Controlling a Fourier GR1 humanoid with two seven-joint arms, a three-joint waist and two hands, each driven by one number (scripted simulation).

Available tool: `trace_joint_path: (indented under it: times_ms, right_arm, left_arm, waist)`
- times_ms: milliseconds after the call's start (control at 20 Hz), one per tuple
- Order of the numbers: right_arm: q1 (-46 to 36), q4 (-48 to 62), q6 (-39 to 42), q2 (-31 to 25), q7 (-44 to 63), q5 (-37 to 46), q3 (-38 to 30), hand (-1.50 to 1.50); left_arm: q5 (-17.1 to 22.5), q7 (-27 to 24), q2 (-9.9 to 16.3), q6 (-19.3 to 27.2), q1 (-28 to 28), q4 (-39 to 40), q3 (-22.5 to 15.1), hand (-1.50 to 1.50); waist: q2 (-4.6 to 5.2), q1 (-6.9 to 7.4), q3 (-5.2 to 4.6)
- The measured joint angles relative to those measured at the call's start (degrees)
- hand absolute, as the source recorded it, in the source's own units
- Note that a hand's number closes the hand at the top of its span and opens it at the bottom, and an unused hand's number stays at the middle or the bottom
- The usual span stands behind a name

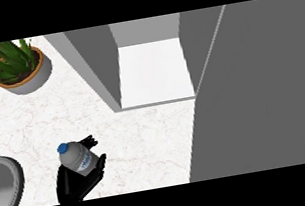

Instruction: Pick up the bottled water, place it into the cabinet and close the cabinet

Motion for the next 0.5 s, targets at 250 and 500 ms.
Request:
trace_joint_path:
  times_ms: [250, 500]
  right_arm:
    - [3.4, 0.0, 1.4, -1.0, -3.6, -0.4, -1.2, -1.50]
    - [6.8, 0.0, 3.4, -2.3, -7.3, -1.0, -4.1, -1.50]
  left_arm:
    - [-1.8, -1.5, 0.0, 1.0, -1.5, 0.1, -0.9, 1.50]
    - [-5.4, -5.9, -0.4, 5.1, -2.6, 0.3, -1.9, 1.50]
  waist:
    - [0.01, -0.09, 0.02]
    - [0.02, -0.12, 0.03]
